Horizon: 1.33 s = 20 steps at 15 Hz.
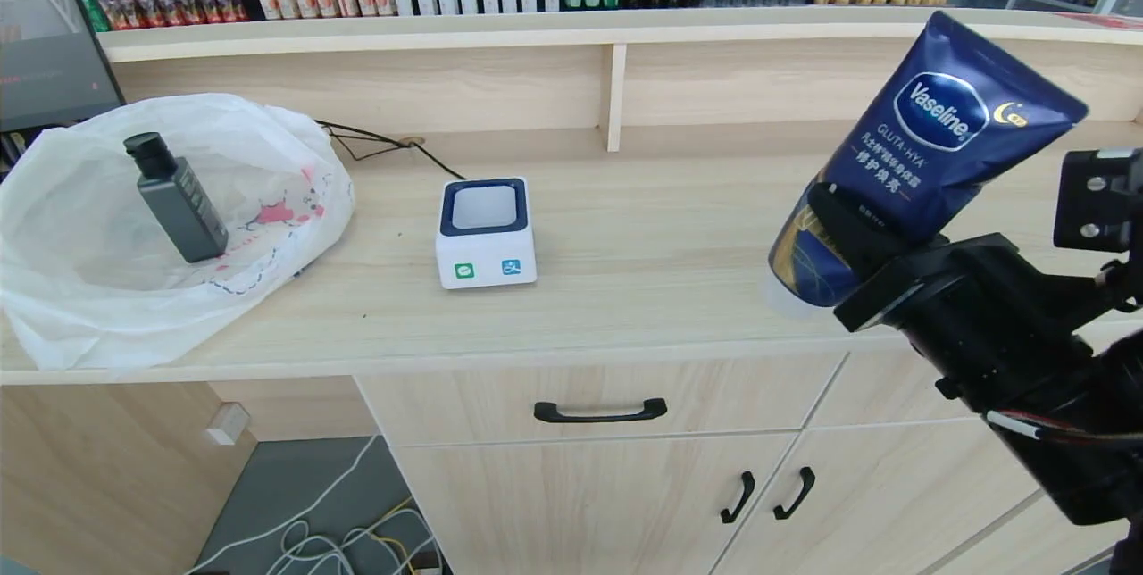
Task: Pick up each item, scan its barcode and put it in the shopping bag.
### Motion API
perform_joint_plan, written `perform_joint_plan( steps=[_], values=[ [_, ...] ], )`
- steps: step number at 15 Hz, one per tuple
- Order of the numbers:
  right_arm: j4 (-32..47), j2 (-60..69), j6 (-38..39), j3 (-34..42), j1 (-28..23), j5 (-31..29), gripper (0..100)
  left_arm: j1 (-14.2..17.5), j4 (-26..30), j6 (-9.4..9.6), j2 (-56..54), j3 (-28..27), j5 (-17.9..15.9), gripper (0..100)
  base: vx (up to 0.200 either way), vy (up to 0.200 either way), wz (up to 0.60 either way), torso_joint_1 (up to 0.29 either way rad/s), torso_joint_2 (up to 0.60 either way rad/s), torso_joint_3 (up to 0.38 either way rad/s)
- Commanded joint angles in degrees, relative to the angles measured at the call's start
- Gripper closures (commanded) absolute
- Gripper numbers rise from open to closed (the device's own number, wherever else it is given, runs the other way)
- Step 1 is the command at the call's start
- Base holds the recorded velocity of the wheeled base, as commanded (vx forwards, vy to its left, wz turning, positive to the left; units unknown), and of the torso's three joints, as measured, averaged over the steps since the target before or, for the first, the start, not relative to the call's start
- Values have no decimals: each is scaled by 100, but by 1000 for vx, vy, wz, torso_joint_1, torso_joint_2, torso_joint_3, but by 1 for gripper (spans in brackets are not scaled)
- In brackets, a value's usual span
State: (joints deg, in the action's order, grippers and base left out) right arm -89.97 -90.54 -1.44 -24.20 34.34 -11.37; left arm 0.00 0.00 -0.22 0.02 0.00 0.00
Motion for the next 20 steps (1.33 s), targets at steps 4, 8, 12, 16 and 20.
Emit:
perform_joint_plan(
  steps=[4,8,12,16,20],
  values=[
    [-3,159,-67,126,-481,-5,100,0,0,-4,-2,0,0,0,0,0,0,0,0,0],
    [-3,326,-85,100,-481,-5,100,0,0,-4,-2,0,0,0,0,50,0,3,1,2],
    [-3,432,-76,117,-481,-5,100,0,0,-13,-2,0,9,0,0,200,0,-6,1,5],
    [-3,414,-76,126,-463,-5,100,0,0,-13,-2,0,9,0,0,200,0,7,5,4],
    [-3,502,-76,240,-463,-5,100,0,0,-22,-2,0,9,0,0,200,0,-2,-4,2]
  ],
)
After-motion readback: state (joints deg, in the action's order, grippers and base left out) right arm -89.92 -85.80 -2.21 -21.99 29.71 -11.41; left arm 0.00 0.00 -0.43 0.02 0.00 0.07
